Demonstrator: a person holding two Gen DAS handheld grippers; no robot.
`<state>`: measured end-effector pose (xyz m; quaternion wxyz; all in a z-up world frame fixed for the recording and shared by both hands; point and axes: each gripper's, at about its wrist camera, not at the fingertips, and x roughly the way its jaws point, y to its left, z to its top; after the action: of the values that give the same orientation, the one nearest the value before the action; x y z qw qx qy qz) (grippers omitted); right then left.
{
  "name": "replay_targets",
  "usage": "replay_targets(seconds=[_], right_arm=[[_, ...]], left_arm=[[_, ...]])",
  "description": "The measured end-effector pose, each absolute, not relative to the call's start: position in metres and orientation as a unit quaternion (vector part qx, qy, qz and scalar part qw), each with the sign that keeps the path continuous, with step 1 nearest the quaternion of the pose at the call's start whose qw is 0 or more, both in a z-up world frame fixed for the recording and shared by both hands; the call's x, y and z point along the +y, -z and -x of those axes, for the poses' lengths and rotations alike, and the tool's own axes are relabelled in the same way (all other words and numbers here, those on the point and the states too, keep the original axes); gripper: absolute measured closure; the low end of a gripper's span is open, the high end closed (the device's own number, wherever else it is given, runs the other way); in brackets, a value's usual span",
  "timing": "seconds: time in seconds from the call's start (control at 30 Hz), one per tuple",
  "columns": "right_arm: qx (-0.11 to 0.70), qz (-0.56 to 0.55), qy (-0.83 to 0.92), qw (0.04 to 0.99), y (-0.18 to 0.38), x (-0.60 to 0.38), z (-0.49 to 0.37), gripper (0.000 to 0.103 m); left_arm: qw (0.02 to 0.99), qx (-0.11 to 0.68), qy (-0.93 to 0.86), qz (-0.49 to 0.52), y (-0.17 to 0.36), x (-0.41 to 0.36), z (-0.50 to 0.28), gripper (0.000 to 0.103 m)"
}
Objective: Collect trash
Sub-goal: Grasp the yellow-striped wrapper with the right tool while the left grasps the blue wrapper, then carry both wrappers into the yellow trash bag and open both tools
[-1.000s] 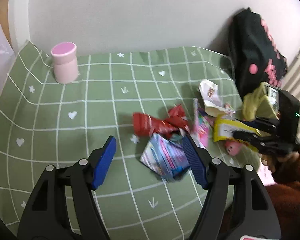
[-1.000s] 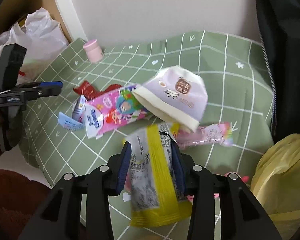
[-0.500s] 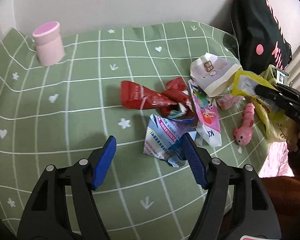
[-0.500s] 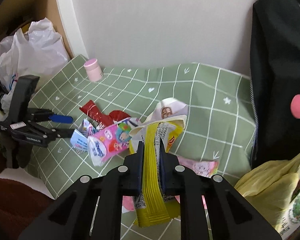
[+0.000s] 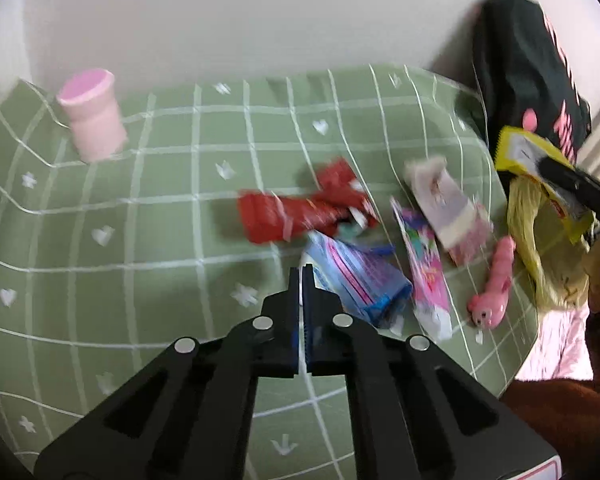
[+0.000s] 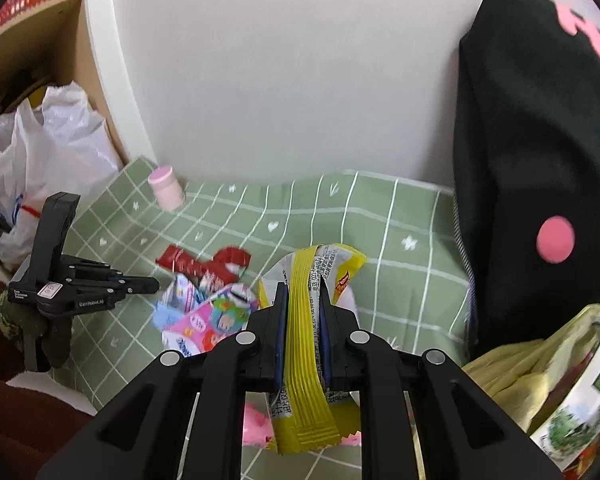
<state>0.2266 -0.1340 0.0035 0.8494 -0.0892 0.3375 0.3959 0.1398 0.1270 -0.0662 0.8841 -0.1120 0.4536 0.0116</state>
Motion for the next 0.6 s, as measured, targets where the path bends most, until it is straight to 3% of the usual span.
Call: replay_targets(seconds=[0.13, 0.17, 0.2, 0.27, 0.6], right_arm=[[0.328, 0.091, -0.393, 0.854, -0.011, -0.137, -0.227, 0.089], [0.329, 0.09, -0.392, 0.854, -0.01, -0.138, -0.227, 0.089], [0.331, 0.087, -0.391, 0.854, -0.008, -0.14, -0.228, 0.089], [0.341, 0.082, -0.388, 0.853, -0.002, -0.143, -0.231, 0.089], [0.36, 0.076, -0.391, 0.843, 0.012, -0.144, -0.233, 0.089]], left_arm=[[0.897, 0.416, 0.02, 0.151, 0.042, 0.144, -0.124, 0.101], [0.897, 0.412, 0.032, 0.158, 0.039, 0.145, -0.121, 0.094], [0.897, 0.41, 0.052, 0.159, 0.036, 0.142, -0.117, 0.079], [0.896, 0.414, 0.074, 0.143, 0.033, 0.133, -0.112, 0.059], [0.887, 0.456, 0.072, 0.026, 0.052, 0.073, -0.13, 0.056]])
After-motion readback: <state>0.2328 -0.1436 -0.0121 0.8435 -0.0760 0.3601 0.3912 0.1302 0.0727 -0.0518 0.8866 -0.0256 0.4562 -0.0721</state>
